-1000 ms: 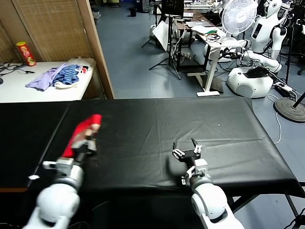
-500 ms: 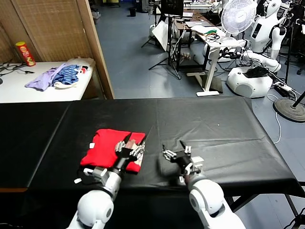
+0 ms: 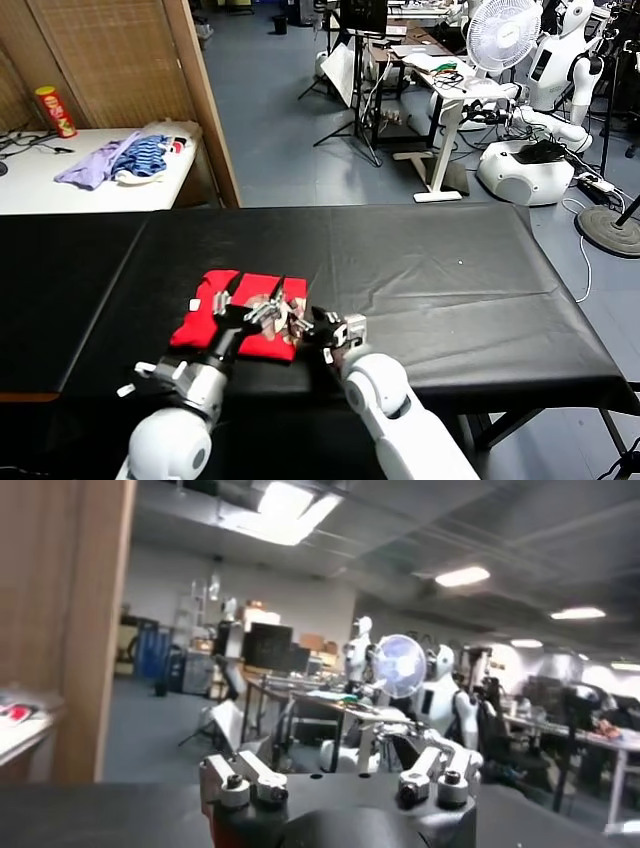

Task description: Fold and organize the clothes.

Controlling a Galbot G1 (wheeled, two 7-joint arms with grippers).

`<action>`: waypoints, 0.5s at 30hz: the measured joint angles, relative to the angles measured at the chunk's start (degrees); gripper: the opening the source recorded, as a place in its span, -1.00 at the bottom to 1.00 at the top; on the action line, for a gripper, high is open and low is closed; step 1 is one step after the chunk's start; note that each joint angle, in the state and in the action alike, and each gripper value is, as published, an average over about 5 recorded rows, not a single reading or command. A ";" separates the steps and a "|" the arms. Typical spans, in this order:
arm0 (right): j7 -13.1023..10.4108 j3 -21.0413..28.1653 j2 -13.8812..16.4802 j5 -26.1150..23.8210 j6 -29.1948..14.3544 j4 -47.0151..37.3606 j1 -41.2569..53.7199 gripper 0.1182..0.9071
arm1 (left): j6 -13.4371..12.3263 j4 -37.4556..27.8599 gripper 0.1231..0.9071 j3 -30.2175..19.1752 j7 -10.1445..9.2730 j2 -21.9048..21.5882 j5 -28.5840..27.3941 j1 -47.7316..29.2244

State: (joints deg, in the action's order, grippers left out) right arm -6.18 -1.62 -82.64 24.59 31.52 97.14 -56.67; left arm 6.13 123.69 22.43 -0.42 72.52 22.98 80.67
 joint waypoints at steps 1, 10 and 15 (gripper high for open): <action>0.24 0.15 0.00 -0.62 -0.36 -0.37 0.18 -0.25 | -0.01 0.29 0.72 0.31 -0.16 0.01 0.03 0.23; 5.81 -1.15 2.67 -14.15 -8.83 -2.47 0.53 -0.99 | -0.32 0.87 0.72 1.89 -2.09 0.21 -1.70 2.38; 8.42 -2.65 6.06 -16.94 -13.25 -0.08 -1.63 -0.67 | -0.47 0.17 0.72 1.98 -3.67 -0.23 -2.76 3.56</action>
State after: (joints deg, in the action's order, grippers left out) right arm 2.24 -4.27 -76.58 7.65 18.26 97.06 -58.31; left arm 5.66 123.86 24.41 -4.09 72.29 20.23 84.23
